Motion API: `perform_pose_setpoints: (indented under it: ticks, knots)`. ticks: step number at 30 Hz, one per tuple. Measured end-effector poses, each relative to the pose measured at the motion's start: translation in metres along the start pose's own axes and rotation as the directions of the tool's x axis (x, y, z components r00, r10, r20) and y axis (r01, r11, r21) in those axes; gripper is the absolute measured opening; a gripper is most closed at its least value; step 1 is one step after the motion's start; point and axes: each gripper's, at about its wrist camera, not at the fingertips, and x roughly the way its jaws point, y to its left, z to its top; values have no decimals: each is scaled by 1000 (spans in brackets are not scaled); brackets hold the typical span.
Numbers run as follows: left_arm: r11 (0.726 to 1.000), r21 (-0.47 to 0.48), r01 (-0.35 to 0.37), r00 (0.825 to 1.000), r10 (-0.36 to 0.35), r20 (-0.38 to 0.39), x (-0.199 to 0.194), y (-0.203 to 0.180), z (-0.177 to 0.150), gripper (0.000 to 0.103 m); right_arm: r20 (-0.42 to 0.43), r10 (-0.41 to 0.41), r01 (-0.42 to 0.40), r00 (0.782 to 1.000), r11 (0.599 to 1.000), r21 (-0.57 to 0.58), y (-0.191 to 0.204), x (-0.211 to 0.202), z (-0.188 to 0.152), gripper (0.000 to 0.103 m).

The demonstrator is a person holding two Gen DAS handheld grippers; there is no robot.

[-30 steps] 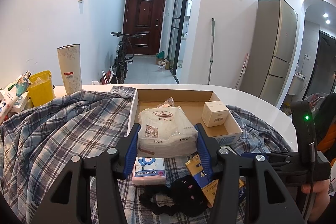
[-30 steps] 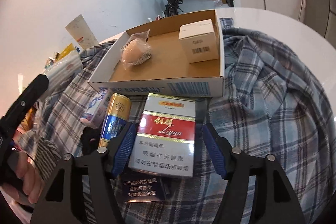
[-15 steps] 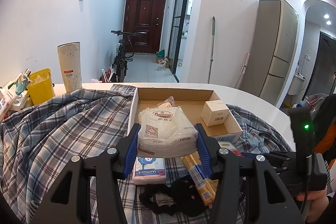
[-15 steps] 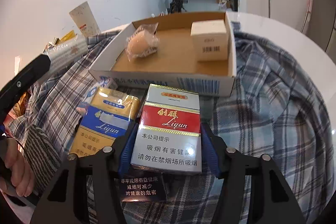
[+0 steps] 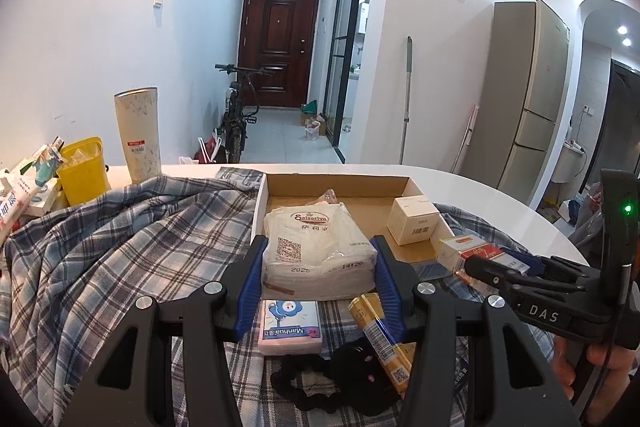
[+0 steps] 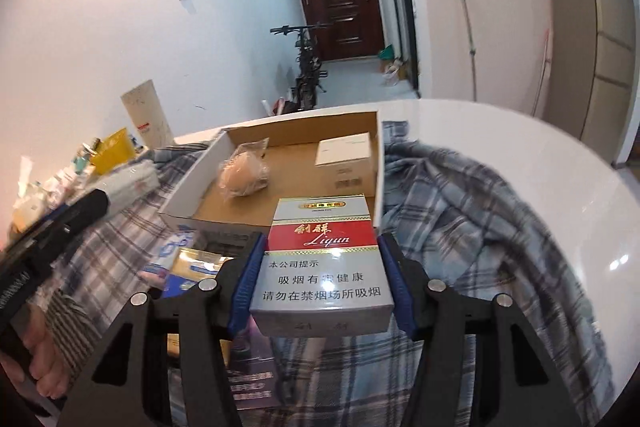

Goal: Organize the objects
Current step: 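Grasp the red-and-white Liqun pack with the right tool and lift it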

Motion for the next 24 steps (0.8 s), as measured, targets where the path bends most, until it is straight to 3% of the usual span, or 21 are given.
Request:
perform_pose_setpoints:
  ticks: [4, 11, 14, 18, 24]
  knots:
    - [1000, -12, 0, 1000, 0, -6, 0, 1, 1, 53, -9, 13, -13, 1000, 1000, 1, -1, 0, -1, 55]
    - [1000, -24, -15, 1000, 15, 5, -3, 4, 5, 53, 79, -75, 78, 994, 996, -42, 5, -15, 2, 55]
    - [999, -19, 33, 999, -34, -30, -2, 6, 11, 53, 81, -60, 62, 995, 998, -18, 5, -24, 9, 55]
    - [1000, -17, 22, 999, -23, -47, -4, 9, 24, 53, 40, -37, 37, 999, 999, -2, 6, -29, 26, 55]
    - [999, 32, -19, 993, 22, -118, 7, 2, 47, 53, -100, -25, 24, 995, 1000, -9, 11, -2, 52, 55]
